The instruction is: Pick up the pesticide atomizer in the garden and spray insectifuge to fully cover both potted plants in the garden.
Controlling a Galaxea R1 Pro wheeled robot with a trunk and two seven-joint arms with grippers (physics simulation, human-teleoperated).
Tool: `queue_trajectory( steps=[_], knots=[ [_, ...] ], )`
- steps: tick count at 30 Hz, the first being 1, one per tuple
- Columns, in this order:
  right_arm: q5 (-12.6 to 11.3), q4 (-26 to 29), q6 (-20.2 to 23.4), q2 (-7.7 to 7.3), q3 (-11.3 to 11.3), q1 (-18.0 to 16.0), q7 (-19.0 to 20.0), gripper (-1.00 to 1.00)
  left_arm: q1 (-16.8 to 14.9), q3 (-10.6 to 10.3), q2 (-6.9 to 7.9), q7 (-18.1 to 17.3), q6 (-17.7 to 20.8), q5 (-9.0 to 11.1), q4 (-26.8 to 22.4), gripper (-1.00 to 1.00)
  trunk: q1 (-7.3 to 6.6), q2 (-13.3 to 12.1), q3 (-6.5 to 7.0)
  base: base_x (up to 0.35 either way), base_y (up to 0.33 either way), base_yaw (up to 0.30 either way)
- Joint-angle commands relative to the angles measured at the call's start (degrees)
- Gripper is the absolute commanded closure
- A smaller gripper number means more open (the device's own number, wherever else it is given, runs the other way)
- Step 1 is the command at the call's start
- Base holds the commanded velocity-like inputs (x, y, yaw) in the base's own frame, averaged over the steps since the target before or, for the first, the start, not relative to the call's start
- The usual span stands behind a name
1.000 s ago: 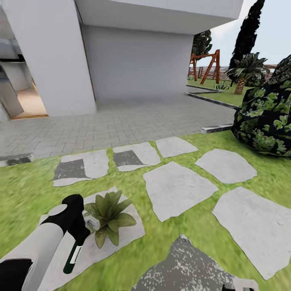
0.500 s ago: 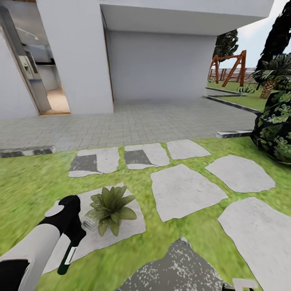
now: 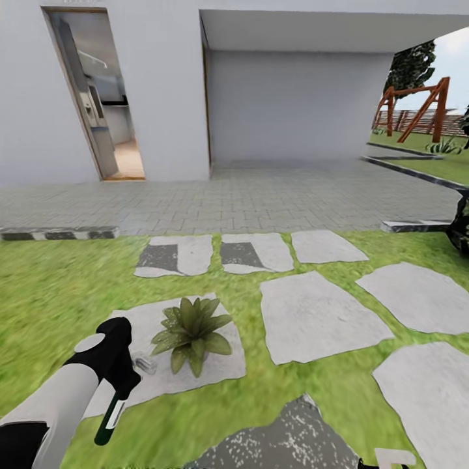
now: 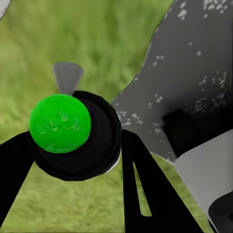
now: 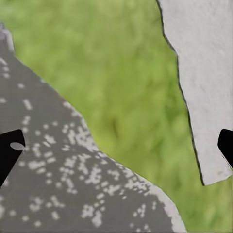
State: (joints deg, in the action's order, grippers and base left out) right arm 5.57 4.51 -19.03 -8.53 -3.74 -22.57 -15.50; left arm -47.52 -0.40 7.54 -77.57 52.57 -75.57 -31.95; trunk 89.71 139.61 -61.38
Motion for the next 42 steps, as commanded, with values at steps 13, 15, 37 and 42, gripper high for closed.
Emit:
queue_trajectory(
  steps=[13,15,37,42],
  knots=[
    [0.7,-0.3,-0.1,-0.25,-0.4,0.0,0.0,-1.00,0.0,0.0,-0.07,-0.6,0.7,-0.5,-0.2,1.00,-0.01,0.0,-0.05,0.000,-0.265,0.047],
    [0.7,-0.3,-0.1,-0.20,-0.4,0.0,0.0,-1.00,0.0,0.1,-0.07,-0.6,0.7,-0.5,-0.2,1.00,-0.01,0.0,-0.05,0.000,-0.272,0.000],
    [0.7,-0.1,-0.1,0.01,-0.4,0.0,-0.1,-1.00,-0.8,0.0,-0.25,-1.1,1.0,-0.5,-0.4,1.00,-0.01,0.0,-0.05,0.073,-0.255,0.202],
    [0.7,-0.1,-0.1,0.01,-0.4,0.0,-0.1,-1.00,-6.6,-0.6,-0.36,-7.1,0.9,-1.1,0.1,1.00,-0.01,0.0,-0.05,-0.047,-0.056,0.277]
  ],
)
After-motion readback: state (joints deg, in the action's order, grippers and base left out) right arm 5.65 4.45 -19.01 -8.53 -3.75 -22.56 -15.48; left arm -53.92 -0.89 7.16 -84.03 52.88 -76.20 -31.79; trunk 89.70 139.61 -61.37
